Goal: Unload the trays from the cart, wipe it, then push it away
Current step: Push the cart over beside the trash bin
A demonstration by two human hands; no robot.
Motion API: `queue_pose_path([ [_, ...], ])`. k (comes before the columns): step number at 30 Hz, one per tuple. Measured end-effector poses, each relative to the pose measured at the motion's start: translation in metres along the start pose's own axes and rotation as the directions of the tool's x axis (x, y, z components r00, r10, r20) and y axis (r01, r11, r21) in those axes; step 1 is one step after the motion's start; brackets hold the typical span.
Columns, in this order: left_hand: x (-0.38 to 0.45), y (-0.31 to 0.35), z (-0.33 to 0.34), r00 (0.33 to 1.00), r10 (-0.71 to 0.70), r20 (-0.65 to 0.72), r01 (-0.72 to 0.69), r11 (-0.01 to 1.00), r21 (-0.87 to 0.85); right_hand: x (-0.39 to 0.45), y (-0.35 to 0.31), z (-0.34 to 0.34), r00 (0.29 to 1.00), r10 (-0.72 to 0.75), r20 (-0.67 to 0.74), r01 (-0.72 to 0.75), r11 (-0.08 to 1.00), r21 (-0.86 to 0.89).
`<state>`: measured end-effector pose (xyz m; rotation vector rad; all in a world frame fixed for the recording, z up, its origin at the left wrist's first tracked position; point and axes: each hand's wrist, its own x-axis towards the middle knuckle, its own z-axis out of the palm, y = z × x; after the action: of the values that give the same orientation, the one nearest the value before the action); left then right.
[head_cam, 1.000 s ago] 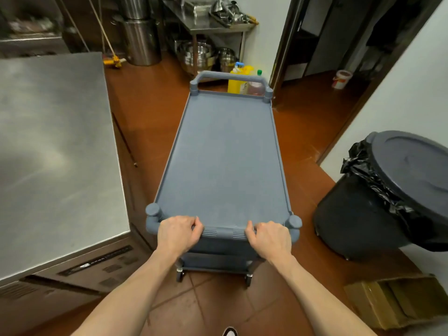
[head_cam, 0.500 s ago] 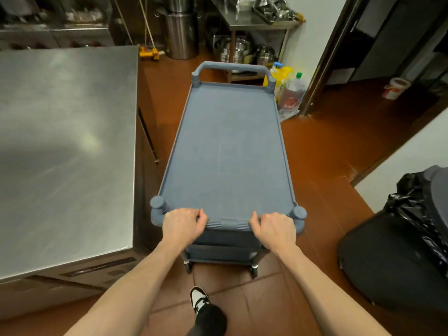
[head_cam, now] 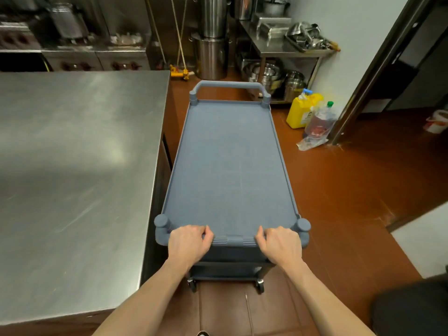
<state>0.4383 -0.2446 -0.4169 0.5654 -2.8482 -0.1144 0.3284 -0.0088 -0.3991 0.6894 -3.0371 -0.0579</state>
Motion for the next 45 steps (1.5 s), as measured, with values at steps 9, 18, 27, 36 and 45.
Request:
queue_pose_path([
  [9, 0.06, -0.028, 0.01, 0.986, -0.13, 0.108, 0.129, 0.991, 0.024, 0.081, -0.027, 0.003, 0.997, -0.07, 0.021, 0.071, 0.995, -0.064],
  [18, 0.089, -0.043, 0.014, 0.987, -0.154, 0.042, 0.154, 0.988, 0.001, 0.123, -0.042, 0.005, 0.993, -0.111, 0.048, 0.115, 0.991, -0.069],
  [27, 0.096, -0.044, 0.014, 0.985, -0.172, -0.005, 0.171, 0.985, -0.01, 0.138, -0.043, 0.002, 0.987, -0.153, 0.049, 0.154, 0.987, -0.034],
  [36, 0.098, -0.042, 0.011, 0.982, -0.188, -0.015, 0.188, 0.982, 0.021, 0.143, -0.041, 0.003, 0.983, -0.185, 0.004, 0.185, 0.983, 0.005],
  [45, 0.1, -0.048, 0.019, 0.947, -0.308, 0.088, 0.315, 0.946, -0.08, 0.144, -0.035, 0.007, 0.983, -0.184, 0.005, 0.178, 0.957, 0.228],
])
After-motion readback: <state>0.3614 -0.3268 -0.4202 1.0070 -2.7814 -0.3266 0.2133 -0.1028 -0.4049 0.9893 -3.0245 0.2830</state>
